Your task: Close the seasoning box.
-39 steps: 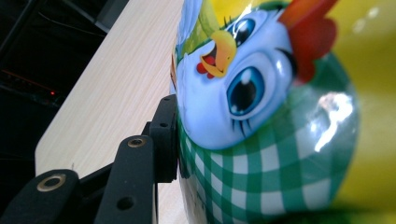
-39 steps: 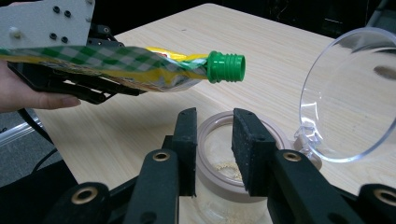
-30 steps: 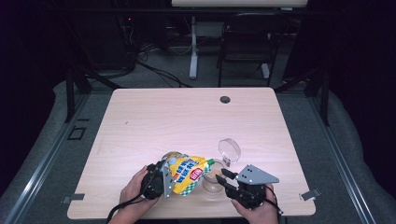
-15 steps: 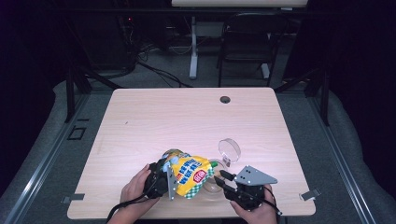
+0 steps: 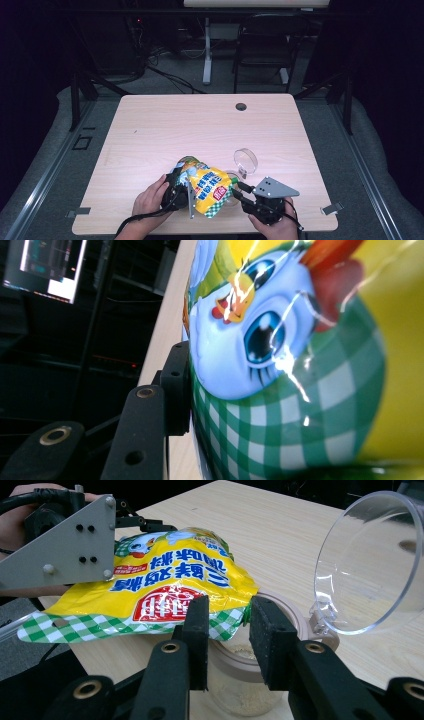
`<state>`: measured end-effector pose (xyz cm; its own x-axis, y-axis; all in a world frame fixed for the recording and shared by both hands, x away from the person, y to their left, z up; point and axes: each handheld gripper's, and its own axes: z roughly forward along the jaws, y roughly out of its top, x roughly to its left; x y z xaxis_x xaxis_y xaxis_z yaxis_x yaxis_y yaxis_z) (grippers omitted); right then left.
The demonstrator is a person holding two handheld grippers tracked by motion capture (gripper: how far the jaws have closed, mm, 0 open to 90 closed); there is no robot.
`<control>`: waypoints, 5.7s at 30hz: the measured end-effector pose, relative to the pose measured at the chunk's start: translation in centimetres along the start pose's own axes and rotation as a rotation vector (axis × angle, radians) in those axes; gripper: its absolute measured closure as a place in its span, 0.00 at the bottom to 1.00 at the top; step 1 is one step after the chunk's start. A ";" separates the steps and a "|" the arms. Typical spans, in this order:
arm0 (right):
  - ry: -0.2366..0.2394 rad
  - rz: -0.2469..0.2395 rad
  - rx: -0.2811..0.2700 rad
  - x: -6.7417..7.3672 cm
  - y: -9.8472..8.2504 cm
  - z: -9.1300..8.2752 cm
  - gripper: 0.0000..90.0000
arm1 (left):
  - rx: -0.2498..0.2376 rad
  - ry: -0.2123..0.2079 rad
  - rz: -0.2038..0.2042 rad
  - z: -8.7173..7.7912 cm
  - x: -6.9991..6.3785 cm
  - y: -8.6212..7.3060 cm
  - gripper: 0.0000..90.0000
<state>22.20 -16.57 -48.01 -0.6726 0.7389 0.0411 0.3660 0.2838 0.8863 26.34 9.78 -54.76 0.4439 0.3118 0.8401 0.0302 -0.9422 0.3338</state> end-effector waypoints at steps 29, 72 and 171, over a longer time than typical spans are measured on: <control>-0.013 0.010 0.038 -0.3 -0.9 1.0 0.78 | 0.034 0.070 0.127 0.2 0.9 -0.6 0.66; -0.353 -0.766 0.098 4.6 -3.1 3.1 0.85 | 0.048 0.058 0.174 0.0 2.2 -0.2 0.67; -0.472 -0.892 0.005 7.0 -4.1 5.3 1.00 | 0.078 0.183 0.473 -2.0 5.2 2.0 0.69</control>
<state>19.35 -9.34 -53.81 -0.3789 0.4214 -0.8239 -0.1430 0.8530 0.5020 26.86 9.75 -48.89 0.2617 -0.1414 0.9548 -0.0662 -0.9895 -0.1284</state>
